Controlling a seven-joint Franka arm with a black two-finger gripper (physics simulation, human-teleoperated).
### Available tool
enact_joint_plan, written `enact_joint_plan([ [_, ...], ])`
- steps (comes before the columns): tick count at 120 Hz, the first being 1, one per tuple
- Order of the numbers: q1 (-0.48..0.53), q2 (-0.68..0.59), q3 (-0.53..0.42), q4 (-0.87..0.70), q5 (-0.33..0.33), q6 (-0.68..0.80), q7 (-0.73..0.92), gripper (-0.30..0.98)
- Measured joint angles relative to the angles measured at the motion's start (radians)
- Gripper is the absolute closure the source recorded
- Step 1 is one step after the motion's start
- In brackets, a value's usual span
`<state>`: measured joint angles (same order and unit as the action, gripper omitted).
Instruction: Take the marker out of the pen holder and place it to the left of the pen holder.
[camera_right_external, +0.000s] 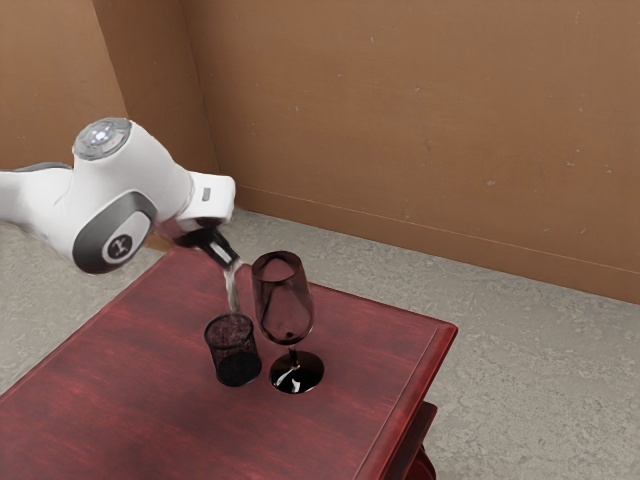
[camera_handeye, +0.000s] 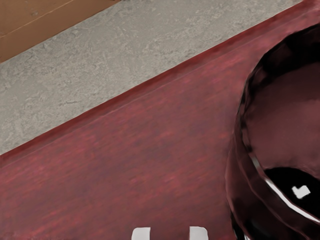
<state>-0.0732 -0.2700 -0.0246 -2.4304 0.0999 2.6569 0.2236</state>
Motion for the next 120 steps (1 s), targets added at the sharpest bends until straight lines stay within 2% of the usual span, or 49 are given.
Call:
enact_joint_plan([
  [13, 0.010, -0.017, 0.048, 0.126, -0.100, -0.149, -0.046, 0.78],
  [24, 0.101, 0.008, 0.076, 0.210, -0.137, -0.316, -0.088, 0.79],
  [37, 0.195, 0.125, 0.086, 0.310, -0.179, -0.532, -0.132, 0.79],
  [48, 0.217, 0.230, 0.111, 0.374, -0.207, -0.717, -0.162, 0.79],
  [66, 0.245, 0.350, 0.154, 0.391, -0.245, -0.956, -0.195, 0.79],
  [84, 0.248, 0.431, 0.167, 0.392, -0.266, -1.081, -0.212, 0.79],
  [108, 0.247, 0.453, 0.180, 0.390, -0.278, -1.150, -0.225, 0.78],
  [120, 0.247, 0.457, 0.181, 0.386, -0.289, -1.166, -0.230, 0.57],
])
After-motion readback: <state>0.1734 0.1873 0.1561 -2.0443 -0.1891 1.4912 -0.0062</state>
